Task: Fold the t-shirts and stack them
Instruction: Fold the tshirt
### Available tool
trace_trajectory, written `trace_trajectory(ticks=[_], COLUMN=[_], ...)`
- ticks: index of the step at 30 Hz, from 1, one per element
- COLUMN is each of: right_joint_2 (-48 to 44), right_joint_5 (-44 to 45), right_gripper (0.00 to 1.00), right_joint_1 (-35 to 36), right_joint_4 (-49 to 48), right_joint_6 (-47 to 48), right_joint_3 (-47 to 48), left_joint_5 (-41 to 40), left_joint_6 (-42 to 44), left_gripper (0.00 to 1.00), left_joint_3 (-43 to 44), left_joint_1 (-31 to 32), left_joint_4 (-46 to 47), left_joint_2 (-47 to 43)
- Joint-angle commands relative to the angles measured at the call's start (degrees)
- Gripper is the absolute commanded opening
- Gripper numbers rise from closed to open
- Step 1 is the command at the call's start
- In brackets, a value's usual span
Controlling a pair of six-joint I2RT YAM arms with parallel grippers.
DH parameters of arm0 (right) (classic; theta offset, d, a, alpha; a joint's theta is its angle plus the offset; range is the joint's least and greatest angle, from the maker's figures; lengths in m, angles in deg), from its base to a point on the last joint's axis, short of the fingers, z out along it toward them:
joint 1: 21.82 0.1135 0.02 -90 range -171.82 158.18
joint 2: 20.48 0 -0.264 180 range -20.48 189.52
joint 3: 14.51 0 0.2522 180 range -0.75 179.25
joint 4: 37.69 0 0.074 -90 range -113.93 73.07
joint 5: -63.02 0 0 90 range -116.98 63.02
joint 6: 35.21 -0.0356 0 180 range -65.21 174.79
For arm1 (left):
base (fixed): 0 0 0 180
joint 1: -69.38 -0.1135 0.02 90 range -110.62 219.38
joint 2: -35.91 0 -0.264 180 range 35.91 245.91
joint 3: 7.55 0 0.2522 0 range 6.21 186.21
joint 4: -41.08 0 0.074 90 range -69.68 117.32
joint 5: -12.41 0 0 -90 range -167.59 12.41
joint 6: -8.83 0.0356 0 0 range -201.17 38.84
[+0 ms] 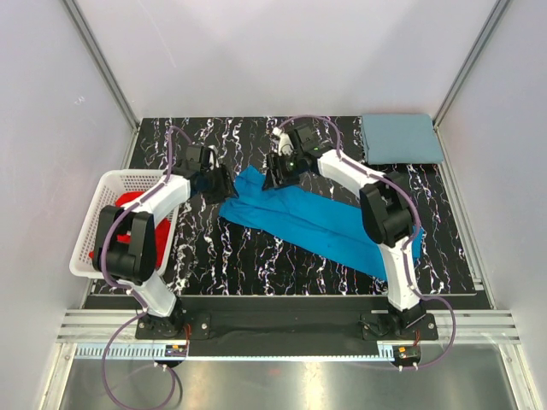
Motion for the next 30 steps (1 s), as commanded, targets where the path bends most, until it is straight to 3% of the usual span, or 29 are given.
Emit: trace_trajectory(ticks=[1,8,16,21,30], right_joint_2=[2.7,4.7,5.4,6.1,6.5], right_joint_5=[0.6,3.6,1.3,1.4,3.4], right_gripper=[0.61,0.61,0.56,0.53,0.52], right_joint_1=[-0.8,-0.6,0.3,1.1,1.4], right_joint_4=[4.5,7.5,6.6,5.5,5.8], right_joint_6=[4.1,7.8,7.9,6.8,6.6], right_joint_3=[5.7,6.4,4.6,4.3,4.0], left_joint_5=[5.2,5.5,6.6,11.8,8.6], left_joint_6=[-0.8,-0.3,0.6,2.0,2.4], left_gripper=[0.55,0.55,0.54,0.52,0.50], left_joint_3=[0.1,1.0,0.1,-0.5,-0.2], left_joint_1=[0.6,-0.2,-1.5,-1.6,-1.7], left_joint_4=[3.7,4.6,4.6,8.4,5.5], left_joint_2=[-0.5,1.7,1.7,2.0,1.9])
